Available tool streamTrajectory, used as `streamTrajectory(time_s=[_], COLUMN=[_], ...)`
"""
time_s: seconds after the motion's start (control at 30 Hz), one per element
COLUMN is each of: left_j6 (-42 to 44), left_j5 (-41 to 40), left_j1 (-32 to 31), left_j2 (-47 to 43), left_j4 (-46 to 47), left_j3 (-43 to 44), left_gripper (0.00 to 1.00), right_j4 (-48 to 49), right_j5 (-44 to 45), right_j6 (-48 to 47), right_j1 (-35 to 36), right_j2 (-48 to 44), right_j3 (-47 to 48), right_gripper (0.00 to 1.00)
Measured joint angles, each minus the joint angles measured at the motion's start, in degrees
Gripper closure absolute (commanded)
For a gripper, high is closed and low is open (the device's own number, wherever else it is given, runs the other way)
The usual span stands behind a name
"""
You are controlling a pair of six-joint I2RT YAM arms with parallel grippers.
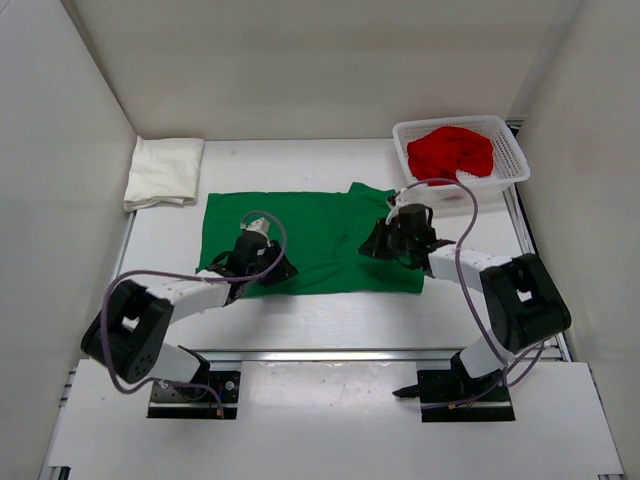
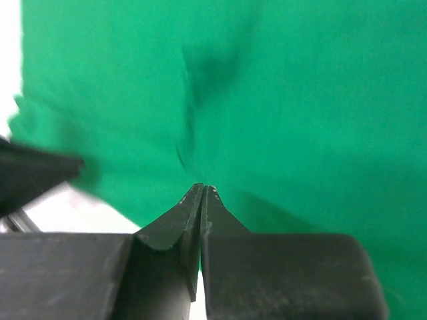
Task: Fold and stack the t-shirts
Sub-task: Fold the flattened tshirt in 1/3 of the way, then grap the side of the flattened tshirt furthest away from the robot with both arms
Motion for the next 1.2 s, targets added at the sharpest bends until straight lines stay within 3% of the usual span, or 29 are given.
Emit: streamTrajectory(time_s=[0.17, 0.37, 0.57, 0.67, 0.73, 0.9, 1.07, 1.2], left_j6=[0.96, 0.81, 1.44, 2.45, 3.02, 3.26, 3.67, 3.89], left_j5=[1.75, 4.39, 5.77, 5.73, 6.23, 9.25, 9.66, 10.47], left_j1=[-1.77, 1.46, 5.27, 7.26, 8.83, 16.46, 18.05, 18.03], left_j2=[5.73, 1.51, -5.33, -5.68, -5.51, -4.07, -4.11, -3.8], left_j4=[1.79, 4.46, -0.46, -4.22, -4.81, -2.51, -2.86, -3.15], left_j3=[1.88, -4.76, -7.52, -3.34, 0.55, 7.15, 6.84, 6.8], left_gripper=[0.56, 0.54, 0.5, 0.48, 0.49, 0.49, 0.48, 0.49], right_j4=[-3.19, -4.81, -11.78, -13.81, -14.12, -12.63, -21.07, -29.7], right_j5=[1.11, 1.18, 1.2, 1.27, 1.66, 5.14, 8.37, 11.06], right_j6=[-1.79, -3.3, -4.24, -4.74, -5.81, -9.9, -16.06, -20.94], right_j1=[3.85, 5.27, 4.59, 1.4, -1.01, -5.66, -7.39, -6.78], right_j2=[-2.29, -3.91, -7.8, -6.86, -3.56, 14.12, 33.68, 43.56], right_j3=[-7.87, -10.84, -8.5, -0.9, 6.99, 31.71, 55.82, 67.76], right_gripper=[1.0, 1.0, 0.82, 0.85, 1.0, 1.0, 0.73, 0.6])
